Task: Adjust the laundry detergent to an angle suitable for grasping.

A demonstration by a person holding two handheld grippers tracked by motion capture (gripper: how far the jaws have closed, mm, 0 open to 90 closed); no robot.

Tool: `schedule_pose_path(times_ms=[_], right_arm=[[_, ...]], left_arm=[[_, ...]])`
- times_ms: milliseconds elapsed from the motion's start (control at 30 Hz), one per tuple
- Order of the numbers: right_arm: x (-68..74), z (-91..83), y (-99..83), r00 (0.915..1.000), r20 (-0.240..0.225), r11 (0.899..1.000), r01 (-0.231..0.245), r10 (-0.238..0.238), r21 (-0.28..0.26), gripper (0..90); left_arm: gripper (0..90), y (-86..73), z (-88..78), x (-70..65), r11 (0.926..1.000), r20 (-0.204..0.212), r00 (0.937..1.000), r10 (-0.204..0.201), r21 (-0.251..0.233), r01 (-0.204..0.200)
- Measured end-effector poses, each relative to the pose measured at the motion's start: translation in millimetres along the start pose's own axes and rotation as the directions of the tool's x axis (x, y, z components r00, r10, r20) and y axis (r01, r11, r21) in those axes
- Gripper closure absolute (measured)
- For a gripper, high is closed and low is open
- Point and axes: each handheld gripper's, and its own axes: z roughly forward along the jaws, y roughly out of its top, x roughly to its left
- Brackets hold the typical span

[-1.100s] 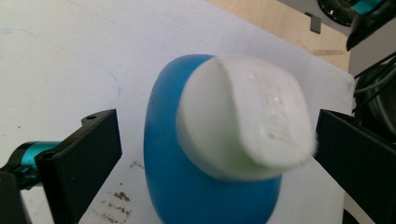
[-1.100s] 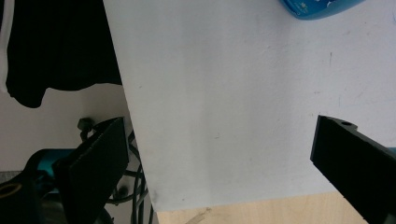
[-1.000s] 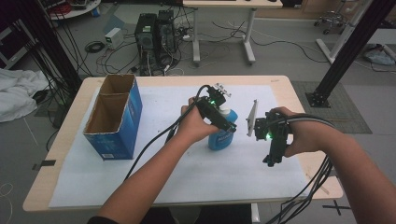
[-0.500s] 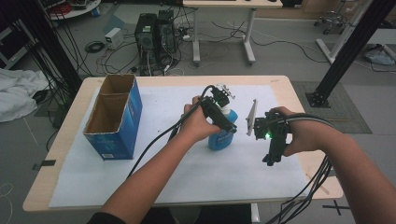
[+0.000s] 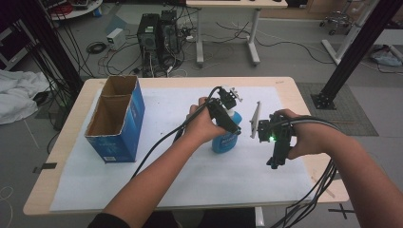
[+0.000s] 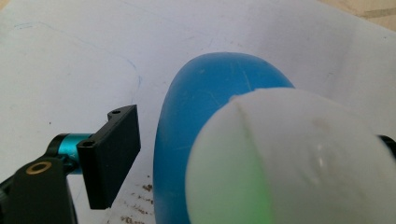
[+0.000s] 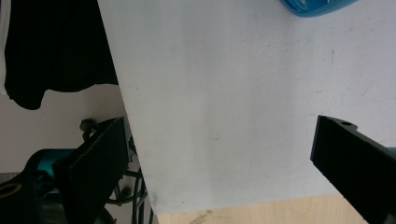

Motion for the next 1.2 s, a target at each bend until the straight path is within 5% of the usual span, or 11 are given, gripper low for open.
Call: schedule_pose_path(times_ms=[1200], right_arm=[[-0.7,-0.7,1.6,0.9999,0.011,1.0,-0.005,0.005,-0.007,3.7]], left_arm=[[38.0,2.5,1.3,-7.7,0.9957,-0.049,0.9956,0.08,0.05,-0.078]])
